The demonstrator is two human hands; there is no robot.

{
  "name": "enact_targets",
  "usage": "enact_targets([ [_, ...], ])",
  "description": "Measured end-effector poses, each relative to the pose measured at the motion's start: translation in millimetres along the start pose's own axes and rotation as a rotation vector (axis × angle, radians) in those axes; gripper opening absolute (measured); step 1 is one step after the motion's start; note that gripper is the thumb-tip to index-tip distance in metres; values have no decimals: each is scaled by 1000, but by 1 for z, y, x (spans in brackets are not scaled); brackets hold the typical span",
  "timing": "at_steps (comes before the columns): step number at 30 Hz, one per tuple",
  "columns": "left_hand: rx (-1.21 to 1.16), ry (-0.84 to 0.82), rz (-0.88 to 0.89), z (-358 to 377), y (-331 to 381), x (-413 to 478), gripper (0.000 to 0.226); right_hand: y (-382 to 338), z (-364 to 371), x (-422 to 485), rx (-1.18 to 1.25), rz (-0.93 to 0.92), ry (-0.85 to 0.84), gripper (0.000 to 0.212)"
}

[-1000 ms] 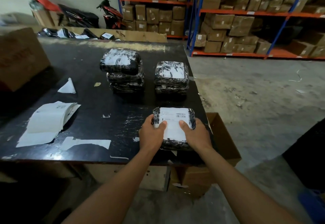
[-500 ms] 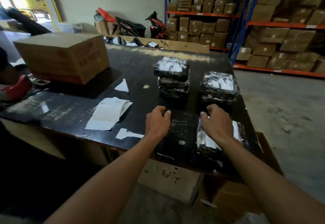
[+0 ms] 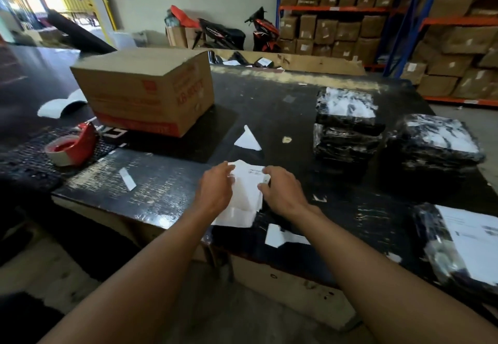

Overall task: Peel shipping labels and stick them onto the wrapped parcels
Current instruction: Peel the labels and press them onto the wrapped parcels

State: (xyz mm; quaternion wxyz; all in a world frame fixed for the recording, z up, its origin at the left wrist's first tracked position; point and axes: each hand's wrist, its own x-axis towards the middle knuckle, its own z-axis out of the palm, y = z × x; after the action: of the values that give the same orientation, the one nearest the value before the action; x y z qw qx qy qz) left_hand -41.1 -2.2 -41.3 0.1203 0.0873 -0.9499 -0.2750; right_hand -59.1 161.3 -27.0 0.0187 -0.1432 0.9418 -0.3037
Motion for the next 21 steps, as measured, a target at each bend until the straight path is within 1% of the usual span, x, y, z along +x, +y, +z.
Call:
enact_targets([
  [2, 75, -90, 68, 7, -13, 8, 39, -6, 15, 10, -6, -12, -38, 49],
  [3, 109, -123, 88, 11, -19, 11, 38, -6, 22, 14, -29, -8, -56, 50],
  [4, 133, -145, 100, 15, -24, 12, 36, -6, 27, 17, -65, 2, -72, 48],
  [6, 164, -155, 118, 21, -33, 13, 30, -4, 36, 19, -183, 23, -84, 36],
  [8, 155, -122, 125, 27, -39, 14, 26, -3, 42, 18, -268, 28, -49, 22],
  [9, 143, -97, 130, 29, -42, 14, 24, -1, 44, 18, -279, 28, -23, 21],
  [12, 115, -21, 153, 31, -43, 12, 17, 2, 51, 19, -269, 33, 44, 28],
  [14, 114, -15, 162, 30, -43, 12, 16, 3, 54, 21, -286, 31, 54, 31],
  [19, 252, 18, 260, 18, -40, 12, 25, -1, 44, 17, -311, -43, 85, 26],
  [20, 216, 32, 260, 14, -37, 13, 26, -2, 39, 17, -290, -72, 112, 27],
  [21, 128, 49, 244, 9, -32, 14, 25, -3, 33, 18, -261, -103, 146, 27],
])
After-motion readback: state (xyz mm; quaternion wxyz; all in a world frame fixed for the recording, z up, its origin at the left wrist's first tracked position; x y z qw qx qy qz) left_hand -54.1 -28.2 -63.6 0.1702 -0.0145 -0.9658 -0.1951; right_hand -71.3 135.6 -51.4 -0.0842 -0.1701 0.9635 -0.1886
